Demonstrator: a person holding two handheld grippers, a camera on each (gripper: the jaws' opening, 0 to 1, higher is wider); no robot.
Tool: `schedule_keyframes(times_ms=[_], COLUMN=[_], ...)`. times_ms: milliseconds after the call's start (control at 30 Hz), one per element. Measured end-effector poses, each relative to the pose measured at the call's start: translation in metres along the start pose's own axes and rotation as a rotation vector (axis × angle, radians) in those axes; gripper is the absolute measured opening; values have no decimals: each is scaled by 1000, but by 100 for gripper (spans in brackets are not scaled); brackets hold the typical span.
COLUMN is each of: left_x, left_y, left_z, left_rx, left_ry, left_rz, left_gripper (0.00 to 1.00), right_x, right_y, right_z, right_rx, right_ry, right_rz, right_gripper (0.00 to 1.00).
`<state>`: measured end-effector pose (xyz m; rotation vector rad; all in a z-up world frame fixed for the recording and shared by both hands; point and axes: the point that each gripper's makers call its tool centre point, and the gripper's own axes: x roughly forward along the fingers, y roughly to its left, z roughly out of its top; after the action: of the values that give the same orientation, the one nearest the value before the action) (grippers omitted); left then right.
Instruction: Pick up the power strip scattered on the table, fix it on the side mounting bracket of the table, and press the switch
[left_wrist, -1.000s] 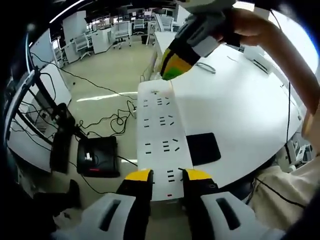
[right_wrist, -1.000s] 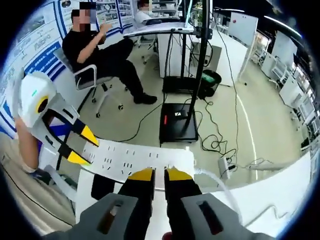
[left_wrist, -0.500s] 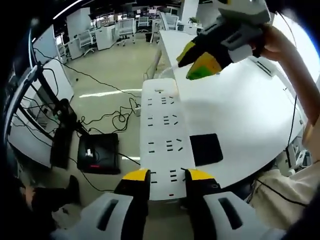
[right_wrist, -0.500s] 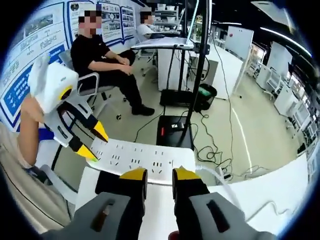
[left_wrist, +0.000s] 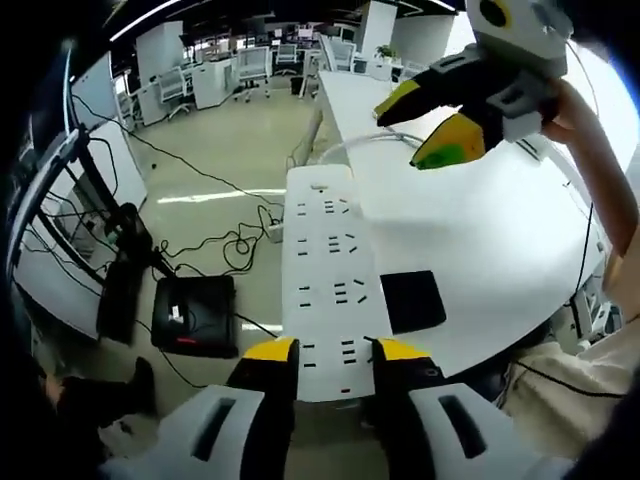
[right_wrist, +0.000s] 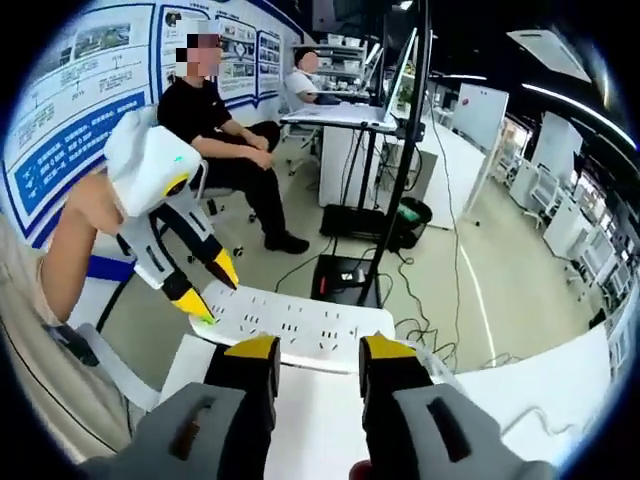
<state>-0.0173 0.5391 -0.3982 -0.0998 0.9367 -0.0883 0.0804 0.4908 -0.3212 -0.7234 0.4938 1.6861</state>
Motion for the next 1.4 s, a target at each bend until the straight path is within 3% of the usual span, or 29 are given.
schedule_keyframes(times_ms=[333, 733, 1000, 1200, 1400], left_x=[0, -2, -6, -12, -16], left_y=[2, 2, -9, -4, -16], left_z=[1, 0, 0, 21, 49], left_rx=[-5, -3, 18, 27, 71], left_ry=[-30, -51, -55, -152, -294], left_rz=[10, 9, -2, 23, 0], left_gripper=[38, 40, 42, 43, 42], right_x=[-20, -37, -62, -77, -97], right_y=[9, 5, 6, 5, 6], right_z=[-12, -12, -10, -9, -13], right_rx=[-64, -65, -55, -35, 11], right_ry=[-58, -113, -179, -219, -277], right_rz=[-38, -84, -122, -147, -166], right_gripper=[36, 39, 39, 40, 41])
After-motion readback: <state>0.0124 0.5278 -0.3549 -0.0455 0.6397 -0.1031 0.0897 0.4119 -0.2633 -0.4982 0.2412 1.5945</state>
